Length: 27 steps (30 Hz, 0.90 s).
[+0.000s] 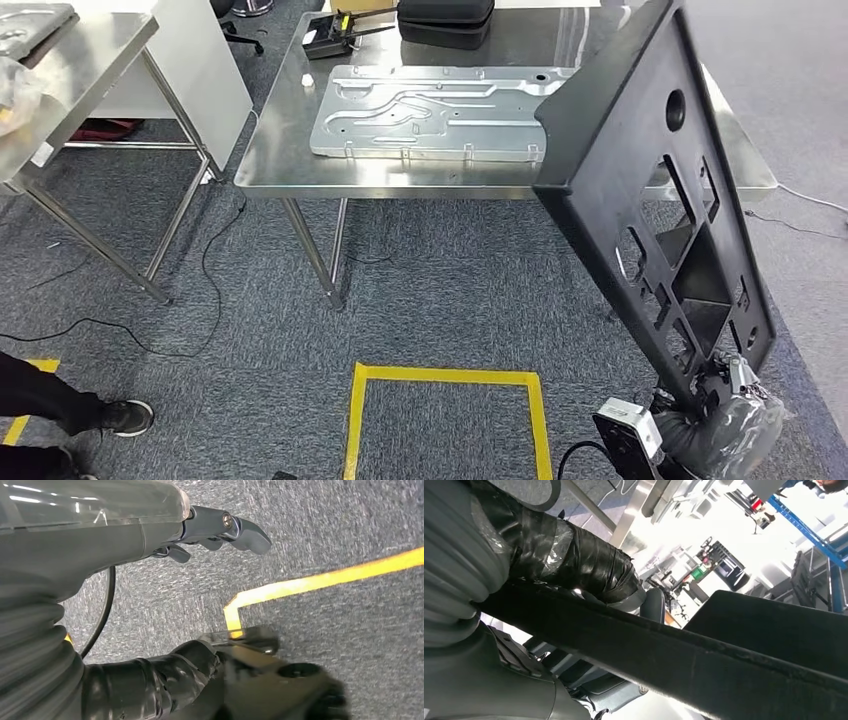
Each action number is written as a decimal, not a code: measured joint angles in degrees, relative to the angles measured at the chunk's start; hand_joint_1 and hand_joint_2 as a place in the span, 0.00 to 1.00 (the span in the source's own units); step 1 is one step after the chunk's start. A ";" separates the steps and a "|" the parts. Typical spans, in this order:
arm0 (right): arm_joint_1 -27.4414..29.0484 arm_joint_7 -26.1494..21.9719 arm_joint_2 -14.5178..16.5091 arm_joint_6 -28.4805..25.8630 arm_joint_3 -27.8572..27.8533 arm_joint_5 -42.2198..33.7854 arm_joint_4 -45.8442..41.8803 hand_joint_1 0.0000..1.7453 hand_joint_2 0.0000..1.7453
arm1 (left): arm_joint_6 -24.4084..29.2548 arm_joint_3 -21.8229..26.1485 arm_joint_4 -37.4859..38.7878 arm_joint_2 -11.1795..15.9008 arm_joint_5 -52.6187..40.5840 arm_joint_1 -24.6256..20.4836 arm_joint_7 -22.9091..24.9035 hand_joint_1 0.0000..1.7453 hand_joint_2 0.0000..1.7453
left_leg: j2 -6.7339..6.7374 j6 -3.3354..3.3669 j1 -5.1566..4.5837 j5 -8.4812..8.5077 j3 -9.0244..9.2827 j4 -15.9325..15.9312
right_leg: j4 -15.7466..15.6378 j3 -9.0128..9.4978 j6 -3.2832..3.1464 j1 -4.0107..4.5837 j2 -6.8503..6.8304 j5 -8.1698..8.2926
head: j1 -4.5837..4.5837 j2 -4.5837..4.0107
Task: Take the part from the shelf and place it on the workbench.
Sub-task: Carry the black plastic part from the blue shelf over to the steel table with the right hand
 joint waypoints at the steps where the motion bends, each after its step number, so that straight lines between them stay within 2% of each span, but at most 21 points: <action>1: -0.02 0.01 -0.01 0.00 0.01 0.00 0.00 1.00 1.00 | 0.00 0.00 0.00 0.00 -0.04 0.02 0.01 0.00 1.00 | -0.01 0.42 -0.13 2.93 0.89 -3.46 | -0.02 0.67 0.04 0.11 0.08 -0.47 | 0.01 0.00; 2: -0.08 0.06 -0.01 0.00 0.01 0.00 0.00 1.00 1.00 | 0.00 0.00 0.00 0.03 -0.08 0.02 0.01 0.00 1.00 | -0.01 0.98 -0.33 5.39 2.26 -7.36 | -0.07 1.23 0.12 0.19 0.12 -0.93 | 0.04 0.00; 3: -0.20 0.14 -0.04 0.00 0.02 0.00 0.00 1.00 1.00 | -0.01 -0.01 0.00 0.08 -0.14 -0.03 0.01 0.00 1.00 | 0.01 1.52 -0.56 7.02 3.64 -10.87 | -0.13 1.62 0.33 0.26 0.16 -1.36 | 0.04 0.00; 4: -0.32 0.25 -0.07 0.00 0.02 0.01 0.00 1.00 1.00 | -0.01 -0.03 0.00 0.12 -0.19 -0.15 0.02 0.00 1.00 | 0.04 1.93 -0.81 7.68 4.57 -13.08 | -0.29 1.84 0.62 0.25 0.17 -1.66 | 0.05 0.00; 7: -0.63 0.66 -0.22 0.00 0.04 0.11 0.02 1.00 1.00 | -0.01 -0.17 0.00 0.16 -0.30 -0.33 0.07 0.00 1.00 | 0.01 2.52 -0.92 7.28 5.73 -15.34 | -0.19 2.58 1.57 0.17 0.07 -1.55 | 0.01 0.00; 9: -1.01 0.84 -0.46 0.00 0.07 0.21 0.08 1.00 1.00 | -0.03 -0.31 0.00 0.13 -0.34 -0.24 0.10 0.00 1.00 | -0.06 2.92 -0.59 7.30 7.08 -16.43 | 1.65 2.18 2.05 0.09 0.02 -2.31 | 0.07 0.00; 10: -1.31 0.88 -0.63 0.00 0.08 0.28 0.10 1.00 1.00 | -0.04 -0.39 0.00 0.12 -0.38 -0.28 0.11 0.00 1.00 | -0.07 3.09 -0.47 7.28 7.67 -16.77 | 4.03 0.88 2.33 -0.01 0.01 -3.44 | 0.10 0.00; 12: -1.74 0.89 -0.90 0.00 0.11 0.41 0.17 1.00 1.00 | -0.08 -0.59 0.00 0.12 -0.44 -0.42 0.12 0.00 1.00 | -0.07 3.33 -0.46 6.87 8.16 -16.90 | 11.09 -3.57 2.96 -0.28 0.00 -6.34 | 0.13 0.00; 13: -1.80 0.91 -1.02 0.00 0.12 0.47 0.21 1.00 1.00 | -0.10 -0.69 0.00 0.11 -0.48 -0.45 0.14 0.00 1.00 | -0.09 3.34 -0.44 6.56 8.43 -16.90 | 14.06 -5.90 3.24 -0.46 -0.01 -7.30 | 0.14 0.00; 14: -1.81 0.95 -1.13 0.00 0.13 0.51 0.26 1.00 1.00 | -0.13 -0.79 0.00 0.11 -0.50 -0.45 0.15 0.00 1.00 | -0.11 3.27 -0.39 6.17 8.85 -16.89 | 15.43 -7.52 3.47 -0.65 -0.03 -7.28 | 0.13 0.00; 15: -1.84 1.03 -1.25 0.00 0.14 0.55 0.31 1.00 1.00 | -0.18 -0.86 0.00 0.10 -0.52 -0.40 0.17 0.00 1.00 | -0.15 3.11 -0.30 5.72 9.42 -16.86 | 14.72 -8.13 3.67 -0.83 -0.06 -5.94 | 0.13 0.00; 17: -2.03 1.31 -1.56 0.00 0.15 0.61 0.37 1.00 1.00 | -0.26 -0.96 0.00 0.03 -0.56 -0.29 0.20 0.00 1.00 | -0.21 2.52 -0.05 4.59 10.69 -16.75 | 8.00 -6.76 3.95 -1.18 -0.18 -0.15 | 0.16 0.00; 18: -2.23 1.46 -1.71 0.00 0.16 0.63 0.45 1.00 1.00 | -0.29 -0.99 0.00 0.00 -0.57 -0.29 0.21 0.00 1.00 | -0.25 2.11 0.00 3.99 11.19 -16.55 | 4.51 -5.88 3.89 -1.18 -0.26 1.78 | 0.16 0.00; 19: -2.44 1.57 -1.83 0.01 0.20 0.65 0.55 1.00 1.00 | -0.31 -1.03 0.00 -0.02 -0.58 -0.38 0.22 0.00 1.00 | -0.26 1.66 0.00 3.45 11.45 -16.37 | 2.20 -5.23 3.64 -1.09 -0.32 3.02 | 0.13 0.00; 20: -2.61 1.66 -1.92 0.01 0.27 0.67 0.65 1.00 1.00 | -0.32 -1.05 0.00 -0.02 -0.59 -0.48 0.22 0.00 1.00 | -0.25 1.22 -0.05 3.07 11.61 -16.18 | 1.19 -5.01 3.22 -0.98 -0.32 3.41 | 0.10 0.00; 21: -2.78 1.73 -1.99 0.02 0.33 0.68 0.74 1.00 1.00 | -0.33 -1.08 0.00 -0.01 -0.59 -0.57 0.23 0.00 1.00 | -0.25 0.84 -0.10 2.86 11.84 -15.99 | 1.20 -4.96 2.73 -0.81 -0.29 2.97 | 0.05 0.00; 23: -2.98 1.83 -2.11 0.01 0.45 0.72 0.79 1.00 1.00 | -0.32 -1.11 0.00 0.01 -0.60 -0.67 0.25 0.00 1.00 | -0.17 0.26 -0.01 2.69 11.82 -15.16 | 1.11 -4.42 1.79 -0.87 -0.13 3.28 | 0.04 0.00; 24: -3.14 1.88 -2.17 0.01 0.50 0.73 0.81 1.00 1.00 | -0.32 -1.13 0.00 0.02 -0.61 -0.72 0.25 0.00 1.00 | -0.13 0.06 0.06 2.50 11.12 -13.71 | 0.94 -4.02 1.40 -0.89 -0.12 3.13 | 0.03 0.00; 25: -3.32 1.95 -2.20 0.00 0.57 0.75 0.81 1.00 1.00 | -0.31 -1.14 0.00 0.02 -0.63 -0.79 0.25 0.00 1.00 | -0.09 -0.13 0.14 1.83 9.63 -11.11 | 0.78 -3.61 1.01 -0.92 -0.13 2.94 | 0.04 0.00; 27: -3.64 2.10 -2.26 0.00 0.72 0.75 0.81 1.00 1.00 | -0.29 -1.15 0.00 0.02 -0.70 -0.83 0.23 0.00 1.00 | -0.05 -0.43 0.18 -0.79 4.97 -3.84 | 0.62 -3.01 0.49 -0.80 -0.23 2.35 | 0.01 0.00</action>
